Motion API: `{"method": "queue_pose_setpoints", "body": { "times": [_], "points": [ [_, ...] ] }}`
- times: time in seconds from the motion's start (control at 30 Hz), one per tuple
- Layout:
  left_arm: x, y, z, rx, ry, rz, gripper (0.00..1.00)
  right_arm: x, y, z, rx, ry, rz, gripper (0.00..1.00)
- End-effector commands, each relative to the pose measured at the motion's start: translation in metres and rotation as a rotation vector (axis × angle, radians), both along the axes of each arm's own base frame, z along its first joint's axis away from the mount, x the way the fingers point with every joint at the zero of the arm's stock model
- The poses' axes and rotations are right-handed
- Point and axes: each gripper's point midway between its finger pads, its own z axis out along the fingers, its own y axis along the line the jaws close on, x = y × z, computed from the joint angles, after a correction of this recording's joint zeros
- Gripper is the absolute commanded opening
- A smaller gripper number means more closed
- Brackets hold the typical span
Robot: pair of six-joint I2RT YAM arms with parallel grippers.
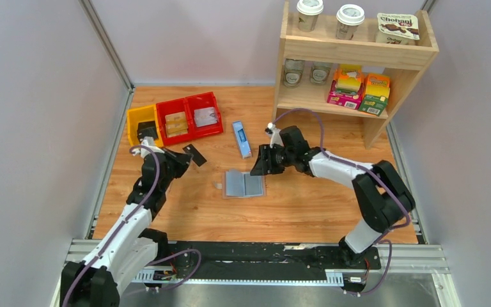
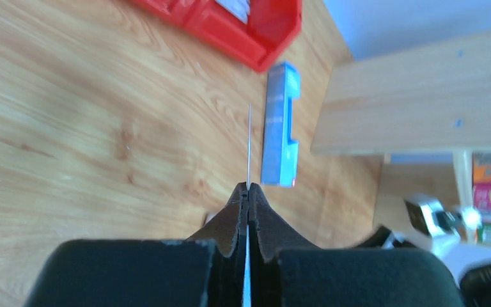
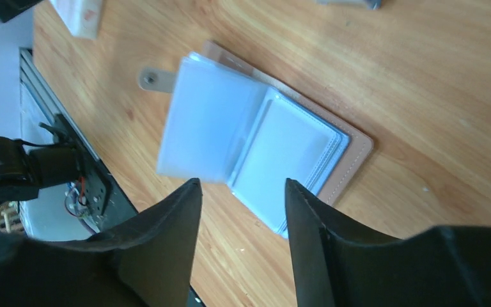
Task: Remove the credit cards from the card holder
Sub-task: Remove the credit card from the card holder, then place the credit card in the storage box.
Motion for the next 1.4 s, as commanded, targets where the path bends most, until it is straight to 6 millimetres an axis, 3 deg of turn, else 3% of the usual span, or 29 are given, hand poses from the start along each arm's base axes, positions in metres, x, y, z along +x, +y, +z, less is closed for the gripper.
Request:
{"method": "queue_pose_setpoints", "body": {
  "times": [0.0,0.2,0.27,0.4,0.43,0.53,0.57,0.83,0.97,1.0,1.03,1.17,1.37],
  "points": [
    [0.029,0.033,0.035,-0.086,-0.083,0.167,0.00,0.022,-0.013,0.065,0.051,-0.161,-0.069,0.58],
    [0.059,0.088,0.057,-0.140,-0.164,0.390,0.00,0.027,-0.046,0.086,0.055,-0.222,-0.175,0.82],
    [0.065,0.113,0.064,-0.158,-0.203,0.479,0.00,0.027,-0.054,0.086,0.057,-0.218,-0.199,1.00],
    [0.073,0.157,0.070,-0.206,-0.260,0.659,0.00,0.027,-0.068,0.085,0.024,-0.237,-0.234,1.00],
    [0.075,0.172,0.064,-0.198,-0.252,0.716,0.00,0.028,-0.072,0.084,0.007,-0.243,-0.250,1.00],
    [0.084,0.191,0.064,-0.234,-0.272,0.798,0.00,0.030,-0.079,0.084,-0.027,-0.265,-0.281,1.00],
    [0.088,0.198,0.054,-0.232,-0.250,0.821,0.00,0.032,-0.082,0.084,-0.034,-0.269,-0.291,1.00],
    [0.132,0.226,0.039,-0.302,-0.257,0.932,0.00,0.036,-0.091,0.083,-0.085,-0.288,-0.318,1.00],
    [0.152,0.230,0.021,-0.312,-0.218,0.945,0.00,0.038,-0.094,0.081,-0.110,-0.289,-0.326,1.00],
    [0.156,0.231,0.008,-0.310,-0.188,0.952,0.00,0.039,-0.094,0.081,-0.114,-0.289,-0.326,1.00],
    [0.161,0.231,0.012,-0.322,-0.202,0.949,0.00,0.039,-0.095,0.080,-0.119,-0.290,-0.326,1.00],
    [0.181,0.234,-0.007,-0.318,-0.169,0.948,0.00,0.040,-0.097,0.075,-0.138,-0.283,-0.331,1.00],
    [0.195,0.236,-0.034,-0.319,-0.093,0.968,0.00,0.042,-0.097,0.073,-0.146,-0.282,-0.329,1.00]
  ]
}}
